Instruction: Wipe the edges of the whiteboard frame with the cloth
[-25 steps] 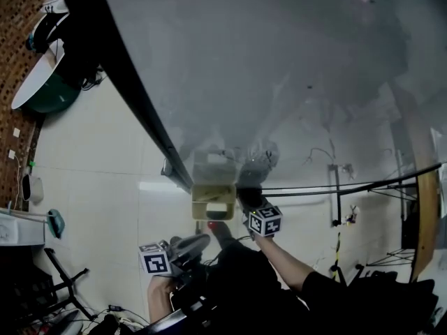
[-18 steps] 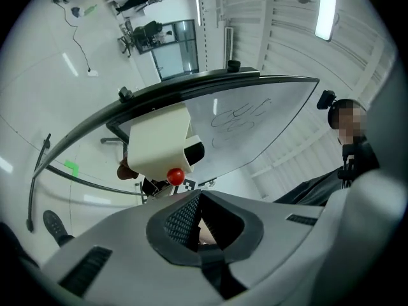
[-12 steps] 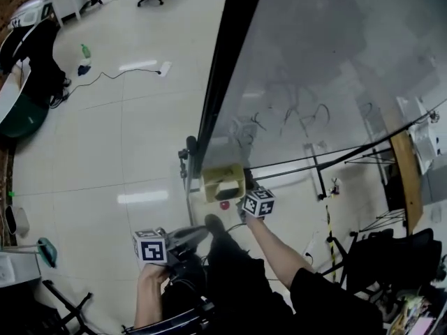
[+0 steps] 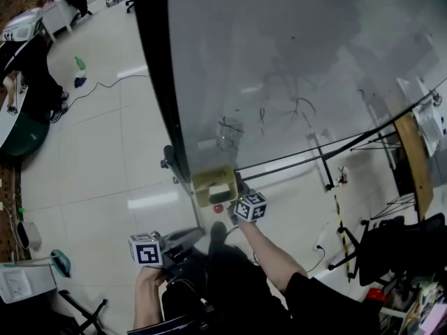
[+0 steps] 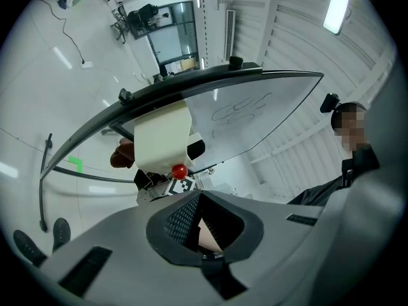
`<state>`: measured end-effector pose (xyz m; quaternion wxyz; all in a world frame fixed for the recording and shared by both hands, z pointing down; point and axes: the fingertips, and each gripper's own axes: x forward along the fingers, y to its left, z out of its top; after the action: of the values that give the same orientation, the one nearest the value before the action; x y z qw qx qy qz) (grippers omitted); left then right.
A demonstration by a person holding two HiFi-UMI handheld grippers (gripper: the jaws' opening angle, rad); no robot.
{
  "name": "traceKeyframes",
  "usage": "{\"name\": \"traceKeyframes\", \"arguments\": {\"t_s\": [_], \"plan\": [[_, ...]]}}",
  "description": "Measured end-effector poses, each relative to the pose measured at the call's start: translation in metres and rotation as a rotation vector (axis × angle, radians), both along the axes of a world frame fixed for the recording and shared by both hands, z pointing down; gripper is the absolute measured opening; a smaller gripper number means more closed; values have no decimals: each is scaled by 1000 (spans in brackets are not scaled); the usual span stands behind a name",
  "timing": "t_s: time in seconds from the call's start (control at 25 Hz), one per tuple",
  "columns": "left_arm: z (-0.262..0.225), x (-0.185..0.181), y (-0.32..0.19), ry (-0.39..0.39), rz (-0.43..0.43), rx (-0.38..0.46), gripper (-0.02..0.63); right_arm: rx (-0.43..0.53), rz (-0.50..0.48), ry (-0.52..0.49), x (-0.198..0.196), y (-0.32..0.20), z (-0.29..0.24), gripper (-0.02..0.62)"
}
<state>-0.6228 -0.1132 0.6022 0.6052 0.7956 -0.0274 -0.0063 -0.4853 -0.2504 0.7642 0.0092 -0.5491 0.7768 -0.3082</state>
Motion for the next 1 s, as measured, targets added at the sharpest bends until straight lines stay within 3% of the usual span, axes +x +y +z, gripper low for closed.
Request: {"name": "traceKeyframes", "arguments": {"t_s": [0.16,0.36,0.56,1.0], "plan": [[5,4,-4,-27,-29,-17,-4,66,-3,-89,-6,-2,-5,86],[12,4,-2,-62,8,-37,-3,81,33,-150,-14,1,-4,86],[12,-4,-18,-46,95,-28,-5,88,49,-133,-26,-1,-2,86],[18,-49,-47,-43,270,-3,-5,99,227,-198,-66,-13,-10,86]]}}
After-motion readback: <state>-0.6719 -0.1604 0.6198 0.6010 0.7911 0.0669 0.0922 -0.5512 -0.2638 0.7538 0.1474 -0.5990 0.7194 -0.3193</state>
